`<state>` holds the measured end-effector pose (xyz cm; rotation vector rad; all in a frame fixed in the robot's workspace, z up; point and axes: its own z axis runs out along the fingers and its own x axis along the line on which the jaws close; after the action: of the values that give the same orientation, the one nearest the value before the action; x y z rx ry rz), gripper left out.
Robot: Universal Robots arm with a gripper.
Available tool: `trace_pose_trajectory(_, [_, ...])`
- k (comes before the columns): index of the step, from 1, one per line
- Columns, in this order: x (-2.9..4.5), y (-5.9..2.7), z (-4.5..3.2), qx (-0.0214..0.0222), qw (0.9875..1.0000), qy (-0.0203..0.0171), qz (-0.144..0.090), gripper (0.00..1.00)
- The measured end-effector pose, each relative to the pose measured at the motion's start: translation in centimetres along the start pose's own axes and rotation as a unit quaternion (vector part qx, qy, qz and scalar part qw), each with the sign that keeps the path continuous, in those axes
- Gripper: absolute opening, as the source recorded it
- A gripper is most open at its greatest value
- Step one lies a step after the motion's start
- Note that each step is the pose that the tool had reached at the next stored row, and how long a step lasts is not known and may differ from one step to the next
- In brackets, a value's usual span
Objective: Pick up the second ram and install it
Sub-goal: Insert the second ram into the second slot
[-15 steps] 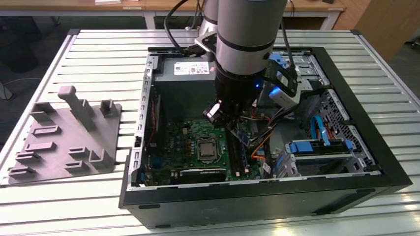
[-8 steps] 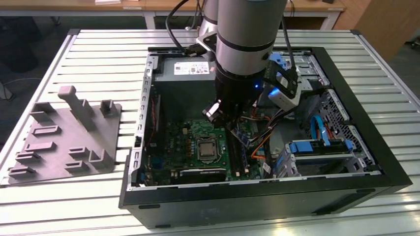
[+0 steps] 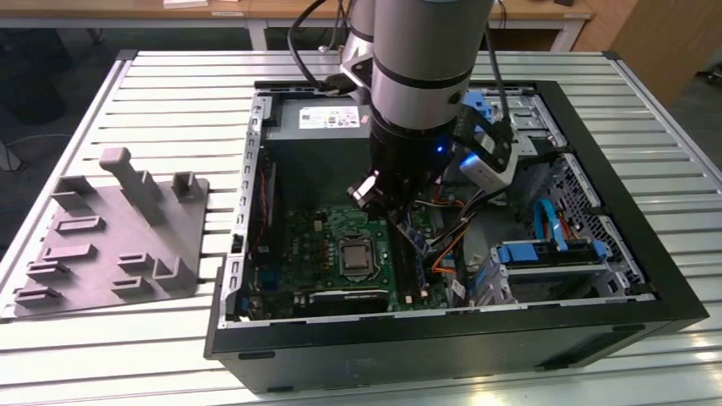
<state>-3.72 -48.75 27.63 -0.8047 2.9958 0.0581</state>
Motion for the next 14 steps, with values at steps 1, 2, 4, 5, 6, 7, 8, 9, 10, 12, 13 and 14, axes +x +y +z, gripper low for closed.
trace_pose_trajectory(1, [0.0, 0.0, 0.0, 0.0002, 1.0, 0.0, 0.003, 0.14])
trace_pose_trajectory(2, [0.0, 0.0, 0.0, 0.0003, 1.0, -0.0001, 0.005, 0.14])
trace_pose_trajectory(4, [0.0, 0.0, 0.01, 0.0005, 0.9999, -0.0002, 0.01, 0.14])
trace_pose_trajectory(5, [0.0, 0.0, 0.02, 0.0007, 0.9999, -0.0003, 0.013, 0.14])
trace_pose_trajectory(6, [0.0, 0.0, 0.02, 0.0008, 0.9999, -0.0004, 0.017, 0.14])
trace_pose_trajectory(7, [0.0, 0.0, 0.03, 0.001, 0.9998, -0.0005, 0.021, 0.14])
trace_pose_trajectory(8, [0.0, 0.0, 0.04, 0.0013, 0.9997, -0.0007, 0.026, 0.14])
trace_pose_trajectory(9, [0.0, 0.0, 0.04, 0.0015, 0.9995, -0.0008, 0.031, 0.14])
trace_pose_trajectory(10, [0.0, 0.0, 0.05, 0.0018, 0.9993, -0.0009, 0.036, 0.14])
trace_pose_trajectory(12, [0.0, 0.0, 0.06, 0.0024, 0.9988, -0.0012, 0.049, 0.14])
trace_pose_trajectory(13, [0.0, 0.0, 0.07, 0.0028, 0.9983, -0.0015, 0.058, 0.14])
trace_pose_trajectory(14, [0.0, 0.0, 0.08, 0.0032, 0.9978, -0.0017, 0.067, 0.14])
